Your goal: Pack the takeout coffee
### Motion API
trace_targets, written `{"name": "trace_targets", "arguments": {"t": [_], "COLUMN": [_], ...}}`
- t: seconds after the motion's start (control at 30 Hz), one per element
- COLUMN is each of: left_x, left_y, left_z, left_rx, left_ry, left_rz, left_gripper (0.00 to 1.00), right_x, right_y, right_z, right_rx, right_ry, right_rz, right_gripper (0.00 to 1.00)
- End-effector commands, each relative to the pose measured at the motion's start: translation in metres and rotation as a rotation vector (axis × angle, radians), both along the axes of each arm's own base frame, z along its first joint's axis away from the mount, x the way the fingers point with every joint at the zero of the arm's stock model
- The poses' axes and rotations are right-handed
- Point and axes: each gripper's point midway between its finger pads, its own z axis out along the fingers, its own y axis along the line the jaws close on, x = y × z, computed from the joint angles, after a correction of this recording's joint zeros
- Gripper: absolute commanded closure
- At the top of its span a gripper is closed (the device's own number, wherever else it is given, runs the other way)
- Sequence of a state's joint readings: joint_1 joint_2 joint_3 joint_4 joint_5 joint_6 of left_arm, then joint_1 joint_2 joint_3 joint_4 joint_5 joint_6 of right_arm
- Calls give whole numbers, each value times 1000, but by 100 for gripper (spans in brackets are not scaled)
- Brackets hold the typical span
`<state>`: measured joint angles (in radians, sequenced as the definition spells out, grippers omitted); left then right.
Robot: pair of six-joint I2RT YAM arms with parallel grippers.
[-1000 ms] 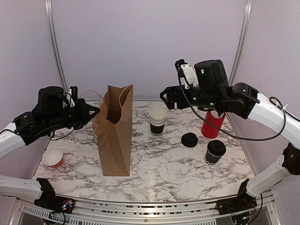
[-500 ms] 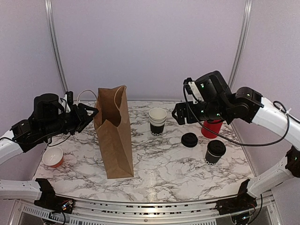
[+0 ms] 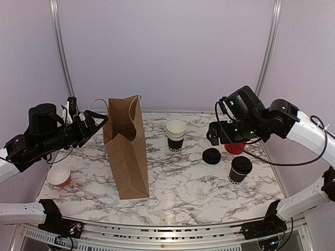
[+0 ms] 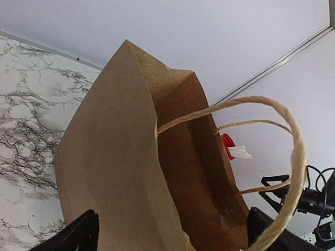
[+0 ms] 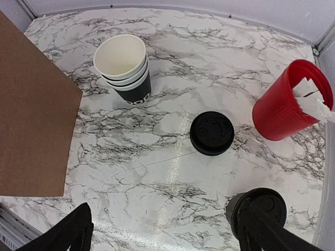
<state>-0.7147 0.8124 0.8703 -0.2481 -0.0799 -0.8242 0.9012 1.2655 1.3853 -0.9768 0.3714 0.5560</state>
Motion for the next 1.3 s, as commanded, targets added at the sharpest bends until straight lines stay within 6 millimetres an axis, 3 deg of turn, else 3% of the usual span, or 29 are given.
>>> {"name": "trace_targets", "arguments": {"t": [0.0,0.27,0.57,0.77,0.93,1.27], "left_x": [-6,-17,-25,-29,-28,-27], "left_y": [9,20,38,55,55,57], "left_z": [22,53,91,108,103,93], "left_rx": [15,18,6,23,30,20], "left_ry": [-71,-184,-295,-362,-352,-327], "left_rz": [-2,-8,35,96,99,114], "left_gripper": [1,1,1,1,1,1], "right_x": [3,-3,-20,-23,-20,-7], "right_y": [-38,-94,-137,-141,-139,-137], "right_z": [-7,-41,-85,-109,-124,-125], "right_rx": [-13,-72,-95,-68,-60,-68], "right_ry": [50,183,280,311,323,303], "right_rz": [-109,-235,-328,-318,-296,-274], "right_gripper": [7,6,7,12,17,13]}}
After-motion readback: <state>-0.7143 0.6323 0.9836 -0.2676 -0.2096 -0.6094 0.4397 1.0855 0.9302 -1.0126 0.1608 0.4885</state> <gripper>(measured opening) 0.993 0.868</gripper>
